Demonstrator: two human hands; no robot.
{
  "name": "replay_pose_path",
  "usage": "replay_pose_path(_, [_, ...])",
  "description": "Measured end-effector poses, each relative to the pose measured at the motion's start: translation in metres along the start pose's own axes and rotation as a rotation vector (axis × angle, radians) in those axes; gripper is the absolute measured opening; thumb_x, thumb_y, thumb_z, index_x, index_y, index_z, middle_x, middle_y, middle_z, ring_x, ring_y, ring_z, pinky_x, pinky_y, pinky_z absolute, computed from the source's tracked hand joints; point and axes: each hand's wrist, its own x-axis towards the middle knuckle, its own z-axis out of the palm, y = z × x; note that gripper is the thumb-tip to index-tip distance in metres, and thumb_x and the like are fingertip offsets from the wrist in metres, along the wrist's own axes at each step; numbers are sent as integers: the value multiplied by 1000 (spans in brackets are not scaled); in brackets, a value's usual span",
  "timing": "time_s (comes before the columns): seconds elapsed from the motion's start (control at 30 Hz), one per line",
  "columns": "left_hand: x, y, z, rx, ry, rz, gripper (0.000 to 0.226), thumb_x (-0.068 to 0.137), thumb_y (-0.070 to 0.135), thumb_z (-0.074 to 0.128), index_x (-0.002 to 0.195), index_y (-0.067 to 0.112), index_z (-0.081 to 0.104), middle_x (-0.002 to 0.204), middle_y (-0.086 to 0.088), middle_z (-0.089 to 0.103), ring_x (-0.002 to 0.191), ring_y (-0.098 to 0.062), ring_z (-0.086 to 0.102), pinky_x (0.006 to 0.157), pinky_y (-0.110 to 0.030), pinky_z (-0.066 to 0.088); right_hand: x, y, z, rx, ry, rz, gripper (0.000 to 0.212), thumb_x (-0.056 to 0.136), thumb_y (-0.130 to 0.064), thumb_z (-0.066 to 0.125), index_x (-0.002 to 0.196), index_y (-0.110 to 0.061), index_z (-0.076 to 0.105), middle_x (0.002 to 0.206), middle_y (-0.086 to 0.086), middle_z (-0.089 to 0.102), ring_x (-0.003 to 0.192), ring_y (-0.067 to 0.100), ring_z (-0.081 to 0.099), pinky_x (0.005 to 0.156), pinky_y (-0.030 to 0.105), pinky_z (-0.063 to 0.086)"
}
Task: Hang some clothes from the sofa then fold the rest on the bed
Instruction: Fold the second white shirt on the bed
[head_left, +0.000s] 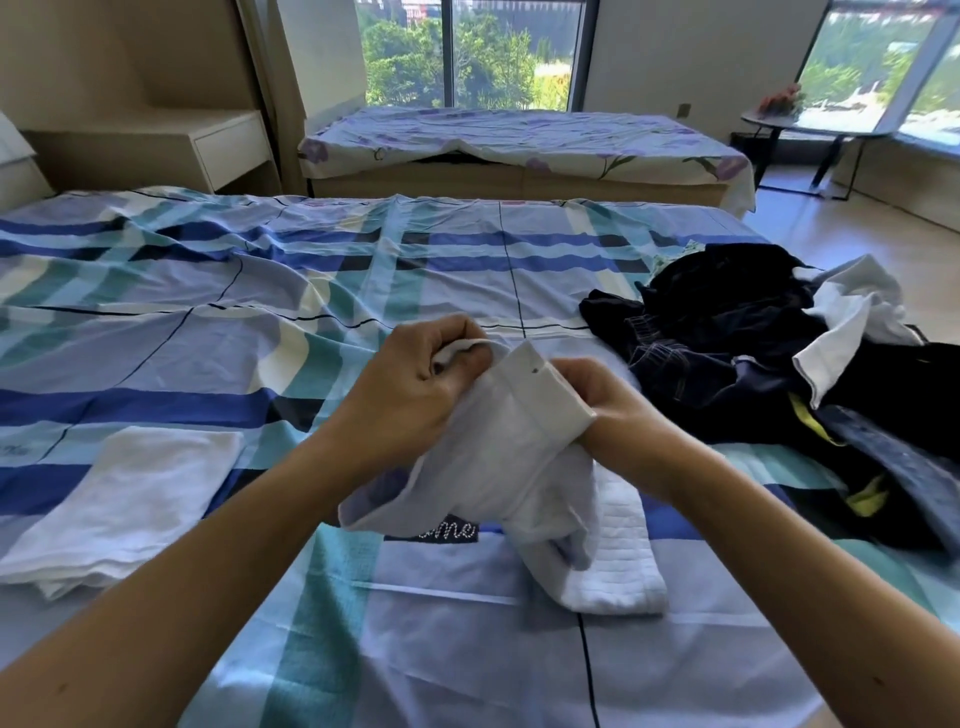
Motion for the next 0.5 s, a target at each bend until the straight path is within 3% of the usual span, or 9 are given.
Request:
replay_pose_path(0.13, [7, 8, -14, 114, 58, 115, 19, 98, 12, 60, 81, 15, 68, 69, 8, 63, 65, -1, 53, 61, -19, 41, 7, -29, -12, 126, 2, 38, 28, 90, -12, 66, 101, 13, 60, 83, 13, 62, 69, 15, 59, 57, 19, 47])
replay_pose_path(0.23, [14, 15, -27, 254, 87, 173, 18, 97, 11, 60, 82, 21, 65, 71, 14, 61, 68, -1, 55, 63, -15, 39, 15, -56, -20, 188, 124, 100, 18, 80, -24, 72, 92, -12, 69, 83, 2, 73, 77, 16, 68, 66, 23, 54])
replay_pose_path(0.27, [18, 16, -31, 288, 111, 159, 17, 97, 12, 60, 84, 20, 66, 74, 14, 62, 70, -2, 56, 64, -16, 40, 18, -65, -21, 141, 144, 84, 6, 84, -21, 70, 85, -16, 68, 78, 0, 70, 73, 14, 66, 64, 22, 52])
replay_pose_path(0.37, [31, 18, -40, 345, 203, 89, 17, 97, 13, 57, 84, 18, 65, 74, 6, 64, 71, -7, 57, 65, -26, 43, 29, -91, -26, -141, 100, 6, 26, 96, -16, 63, 71, -15, 54, 62, 3, 47, 53, 12, 43, 46, 21, 33])
replay_pose_path(0.5, [50, 34, -50, 321, 278, 50, 28, 96, 9, 53, 73, 24, 55, 64, 13, 53, 61, 1, 49, 56, -16, 34, 40, -117, -40, -498, 174, -62, 39, 91, -14, 70, 65, 1, 45, 63, 9, 34, 55, 17, 32, 52, 27, 25])
